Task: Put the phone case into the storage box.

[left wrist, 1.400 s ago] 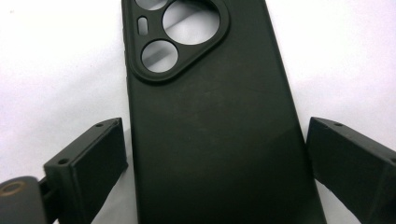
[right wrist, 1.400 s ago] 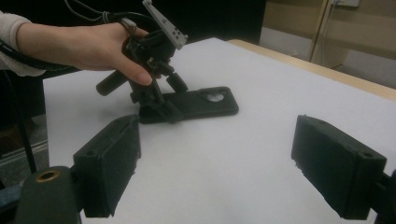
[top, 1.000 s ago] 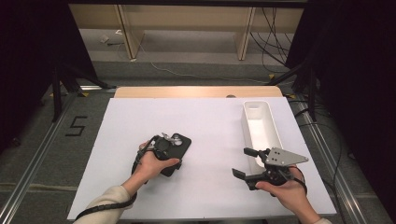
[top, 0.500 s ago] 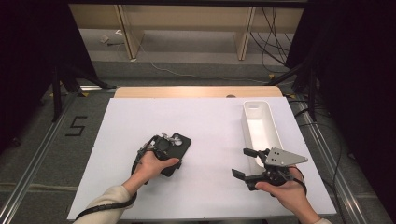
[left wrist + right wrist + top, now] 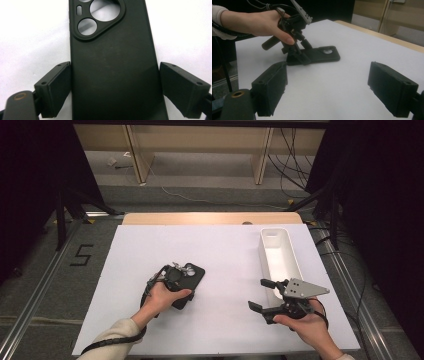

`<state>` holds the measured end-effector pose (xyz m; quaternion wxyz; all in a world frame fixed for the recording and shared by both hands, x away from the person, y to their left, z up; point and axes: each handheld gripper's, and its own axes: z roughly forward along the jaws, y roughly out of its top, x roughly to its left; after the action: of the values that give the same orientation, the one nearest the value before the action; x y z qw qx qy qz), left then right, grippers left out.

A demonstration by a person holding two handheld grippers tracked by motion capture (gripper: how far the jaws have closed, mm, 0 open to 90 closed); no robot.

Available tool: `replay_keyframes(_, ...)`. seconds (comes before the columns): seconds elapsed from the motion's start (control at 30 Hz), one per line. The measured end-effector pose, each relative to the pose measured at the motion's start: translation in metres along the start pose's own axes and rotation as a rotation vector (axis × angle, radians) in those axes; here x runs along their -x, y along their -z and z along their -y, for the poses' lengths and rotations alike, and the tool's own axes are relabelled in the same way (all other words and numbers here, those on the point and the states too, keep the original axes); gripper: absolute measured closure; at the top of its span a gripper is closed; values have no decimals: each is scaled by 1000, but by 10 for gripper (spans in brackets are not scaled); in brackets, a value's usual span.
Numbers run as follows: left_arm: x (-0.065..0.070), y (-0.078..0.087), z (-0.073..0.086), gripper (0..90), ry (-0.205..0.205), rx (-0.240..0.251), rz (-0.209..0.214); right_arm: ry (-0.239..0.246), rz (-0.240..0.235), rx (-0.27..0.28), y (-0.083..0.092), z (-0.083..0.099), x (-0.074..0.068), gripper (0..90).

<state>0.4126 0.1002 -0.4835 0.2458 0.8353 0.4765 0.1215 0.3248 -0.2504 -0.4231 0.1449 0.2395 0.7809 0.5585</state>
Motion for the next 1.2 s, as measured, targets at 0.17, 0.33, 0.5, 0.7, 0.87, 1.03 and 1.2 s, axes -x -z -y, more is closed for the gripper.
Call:
replay_keyframes(0.17,0,1,0,134,4,3,1,-1,-2,-2,0,0,0,172)
replay_keyframes(0.33,-1,2,1,142,8,3,4,-2,-2,0,0,0,0,172)
replay_keyframes(0.5,-2,3,1,148,12,5,11,-3,-2,0,0,0,0,172)
replay_keyframes(0.7,-3,5,2,154,14,13,20,-3,-3,0,0,0,0,172)
replay_keyframes(0.87,-2,7,1,156,12,35,28,-4,0,2,-1,0,0,172)
replay_keyframes(1.03,-2,10,1,157,7,59,26,-6,2,2,-1,0,0,172)
replay_keyframes(1.2,-2,15,0,157,12,97,25,-8,3,2,-1,0,0,172)
